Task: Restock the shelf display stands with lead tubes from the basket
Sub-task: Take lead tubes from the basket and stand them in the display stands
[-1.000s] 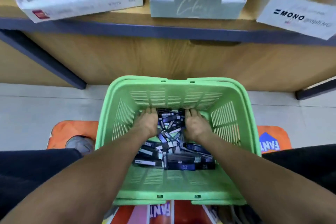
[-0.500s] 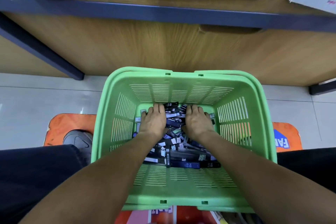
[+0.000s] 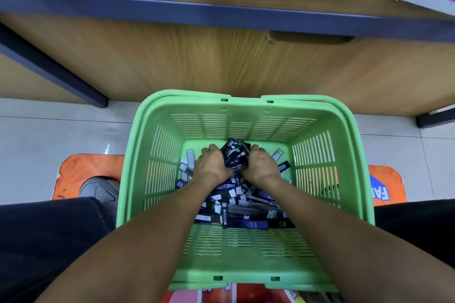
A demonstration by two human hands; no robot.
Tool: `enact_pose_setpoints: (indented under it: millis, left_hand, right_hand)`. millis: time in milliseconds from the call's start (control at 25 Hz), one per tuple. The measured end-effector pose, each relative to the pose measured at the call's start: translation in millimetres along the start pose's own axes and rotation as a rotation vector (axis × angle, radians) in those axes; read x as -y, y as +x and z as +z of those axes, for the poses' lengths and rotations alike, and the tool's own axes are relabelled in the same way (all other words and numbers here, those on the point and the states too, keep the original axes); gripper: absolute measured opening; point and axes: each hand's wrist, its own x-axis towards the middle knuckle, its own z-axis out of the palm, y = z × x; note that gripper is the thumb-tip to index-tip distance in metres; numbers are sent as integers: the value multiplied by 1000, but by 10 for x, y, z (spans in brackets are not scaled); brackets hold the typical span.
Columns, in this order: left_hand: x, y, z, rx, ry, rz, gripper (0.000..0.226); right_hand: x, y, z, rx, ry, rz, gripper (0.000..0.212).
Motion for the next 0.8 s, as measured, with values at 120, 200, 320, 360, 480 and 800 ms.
enact_pose_setpoints:
  millis: [120,200,320,360,480,800]
  left_hand:
    - [-61,-45,14,32,17,16,30]
    - [-138,-85,48,32,42,47,21]
    - [-186,-68,82,49,-107,53,15]
    - [-170,-46,74,66,-215,27,20]
    - [-85,-5,74,119,-603,-91,33]
    - [8,-192,-1,253,-1180,-267,40]
  right_hand:
    - [11,40,-8,18,148,94,29]
    - [25,77,7,35,303,152,18]
    - [70,40,10,30,639,205,8]
    - [62,19,6,37,761,227,7]
    - [1,-19,21,129,1022,261,21]
    - [57,-68,54,255,1162,159,14]
